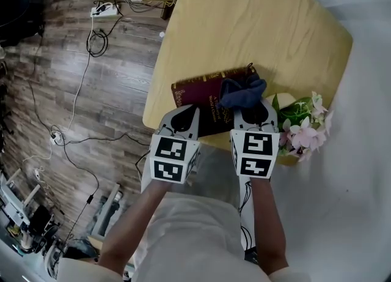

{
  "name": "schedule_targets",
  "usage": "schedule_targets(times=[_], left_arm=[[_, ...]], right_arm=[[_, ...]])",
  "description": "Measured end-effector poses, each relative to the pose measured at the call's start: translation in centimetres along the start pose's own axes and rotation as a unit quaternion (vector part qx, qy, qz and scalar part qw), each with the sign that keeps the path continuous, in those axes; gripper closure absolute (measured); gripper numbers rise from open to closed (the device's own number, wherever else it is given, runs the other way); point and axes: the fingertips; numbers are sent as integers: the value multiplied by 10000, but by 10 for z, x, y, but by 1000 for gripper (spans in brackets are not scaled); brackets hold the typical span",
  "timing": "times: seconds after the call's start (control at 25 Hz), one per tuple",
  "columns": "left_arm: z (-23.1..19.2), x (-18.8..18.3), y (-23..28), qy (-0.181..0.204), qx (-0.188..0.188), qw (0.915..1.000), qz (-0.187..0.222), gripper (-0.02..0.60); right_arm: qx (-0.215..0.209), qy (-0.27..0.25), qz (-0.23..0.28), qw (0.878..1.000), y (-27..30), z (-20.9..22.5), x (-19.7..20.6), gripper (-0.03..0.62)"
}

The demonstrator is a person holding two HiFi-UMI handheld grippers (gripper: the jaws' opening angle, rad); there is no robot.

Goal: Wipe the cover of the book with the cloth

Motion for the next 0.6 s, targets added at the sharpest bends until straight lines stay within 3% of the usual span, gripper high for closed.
schedule_targets(times=[0.6], left_arm=[[0,0,0,-25,-105,9999,59,574]], right_arm=[[-40,200,-261,9995,-27,-2,51,445]])
Point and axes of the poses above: the fingertips, and each gripper's own axes: y forward along the fingers, z to its right, x out of its underside, and after that the axes turned 3 degrees about y, right-handed
